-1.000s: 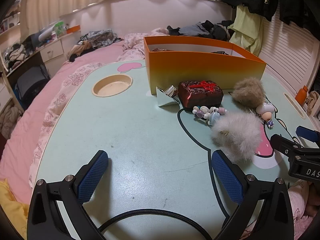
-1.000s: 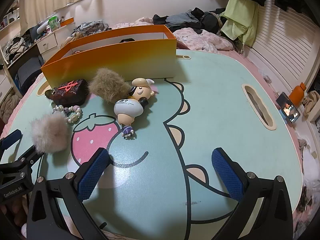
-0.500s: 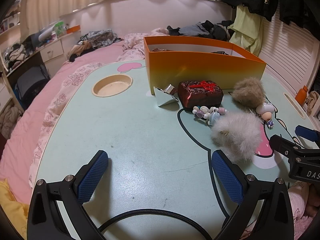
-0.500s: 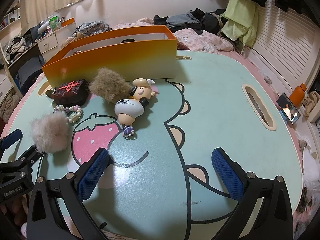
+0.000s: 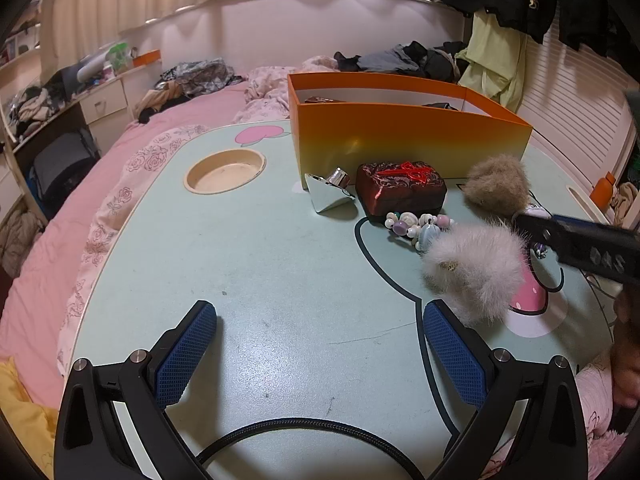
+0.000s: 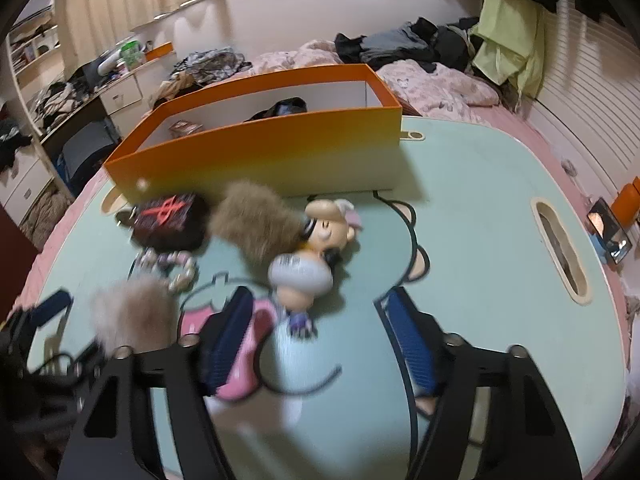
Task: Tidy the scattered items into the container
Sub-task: 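Grasp the white-bodied toy figurine with the right gripper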
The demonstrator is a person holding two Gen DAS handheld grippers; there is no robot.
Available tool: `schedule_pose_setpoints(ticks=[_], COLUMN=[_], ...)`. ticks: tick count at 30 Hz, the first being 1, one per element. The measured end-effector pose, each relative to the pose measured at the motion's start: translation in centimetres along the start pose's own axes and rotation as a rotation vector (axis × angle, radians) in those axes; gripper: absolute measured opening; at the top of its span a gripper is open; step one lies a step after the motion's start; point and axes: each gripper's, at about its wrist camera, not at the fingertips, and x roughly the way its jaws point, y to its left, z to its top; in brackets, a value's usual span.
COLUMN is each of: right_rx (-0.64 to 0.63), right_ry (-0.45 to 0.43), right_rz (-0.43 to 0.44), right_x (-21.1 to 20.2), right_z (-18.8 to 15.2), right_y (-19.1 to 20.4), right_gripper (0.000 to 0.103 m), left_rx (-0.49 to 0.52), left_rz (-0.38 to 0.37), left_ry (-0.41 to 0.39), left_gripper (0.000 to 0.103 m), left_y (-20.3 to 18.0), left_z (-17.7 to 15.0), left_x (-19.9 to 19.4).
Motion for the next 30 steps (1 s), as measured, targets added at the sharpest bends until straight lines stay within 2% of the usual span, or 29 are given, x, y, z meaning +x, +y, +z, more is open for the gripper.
schedule_pose_setpoints(ticks=[3,5,9,13,18,23,26,30], right_rx=[-0.004,-0.015,-0.028,-0.027,0.0,0.053,0.052,0.048], right_ry=[0.009,0.006,-0.036,-0.134,-0.174,-0.237,-0.268,-0.287], right_rz=[-0.001,-0.003,0.025,0.075,0.12,0.129,0.133,0.139], right_x=[0.6,0.9,0.1,-2.4,-3.7,-4.7,-5.4,-5.9], right_z=[0.7,0.9,0.3,-1.1,-2.9,-2.9,-2.8,-2.6], right_y=[0.3,0.5,0.5,0.1,-0.5,-1.3,-1.3,-1.0], right_gripper=[0.054,0.042,0.042,0.042,0.042,0.042,0.042,0.042], left_rx=[0.0,0.0,0.0,-0.001,-0.015,-0.037,-0.005,0.045], left_rz=[0.0,0.0,0.0,-0.001,-0.022,-0.088,-0.124,-0.129], left_ry=[0.0,0.0,0.0,-0.002,-0.015,-0.109,-0.154,-0.175], left_gripper=[0.103,0.103,0.103,0.103,0.103,0.103,0.103,0.103], left_y=[0.0,-0.1,0.0,-0.1,0.1,0.4,-0.5,-1.9], left_z=[0.0,0.0,0.0,-0.1,0.1,0.5,0.8,0.8], left_x=[0.0,0.0,0.0,0.0,-0.3,-2.1,-2.9,-3.3])
